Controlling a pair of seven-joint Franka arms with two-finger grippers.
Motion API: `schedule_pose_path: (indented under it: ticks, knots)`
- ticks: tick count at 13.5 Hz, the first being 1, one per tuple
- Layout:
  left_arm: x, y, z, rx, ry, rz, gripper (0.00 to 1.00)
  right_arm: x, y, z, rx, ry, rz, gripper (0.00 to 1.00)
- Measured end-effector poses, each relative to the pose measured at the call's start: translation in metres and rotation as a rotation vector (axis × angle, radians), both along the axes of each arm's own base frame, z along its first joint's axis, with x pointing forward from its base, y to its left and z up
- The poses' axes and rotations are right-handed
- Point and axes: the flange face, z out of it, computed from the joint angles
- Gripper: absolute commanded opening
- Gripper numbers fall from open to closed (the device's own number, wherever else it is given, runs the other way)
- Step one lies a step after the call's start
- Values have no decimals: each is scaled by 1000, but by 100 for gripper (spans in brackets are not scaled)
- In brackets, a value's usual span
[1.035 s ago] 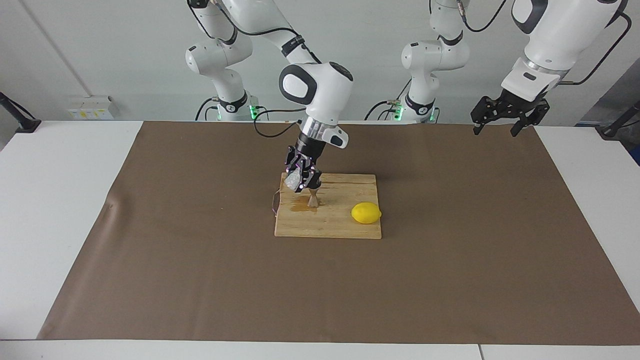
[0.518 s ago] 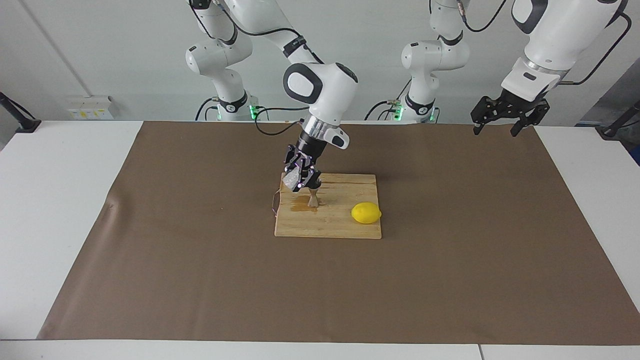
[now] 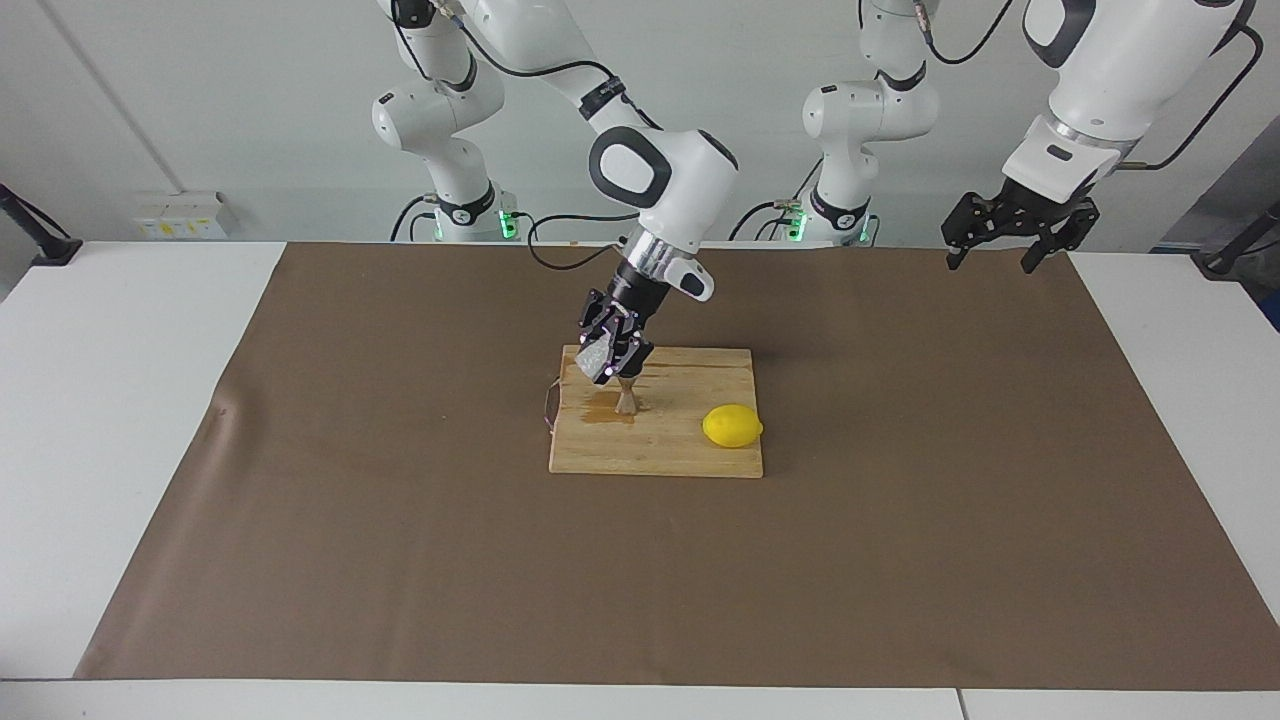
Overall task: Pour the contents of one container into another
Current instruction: 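Rotate the white cup further over the metal cup with the right gripper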
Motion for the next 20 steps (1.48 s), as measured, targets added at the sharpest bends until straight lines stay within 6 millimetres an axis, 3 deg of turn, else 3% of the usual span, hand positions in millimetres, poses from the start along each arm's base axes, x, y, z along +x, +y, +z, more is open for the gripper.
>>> schedule_pose_path:
  ticks: [7, 20]
  knots:
    - [0, 0, 0, 0, 0, 0, 100, -20, 21, -10, -52, -71, -22, 14]
    - [0, 0, 0, 0, 0, 0, 100, -24, 22, -15, -125, -113, 10, 14]
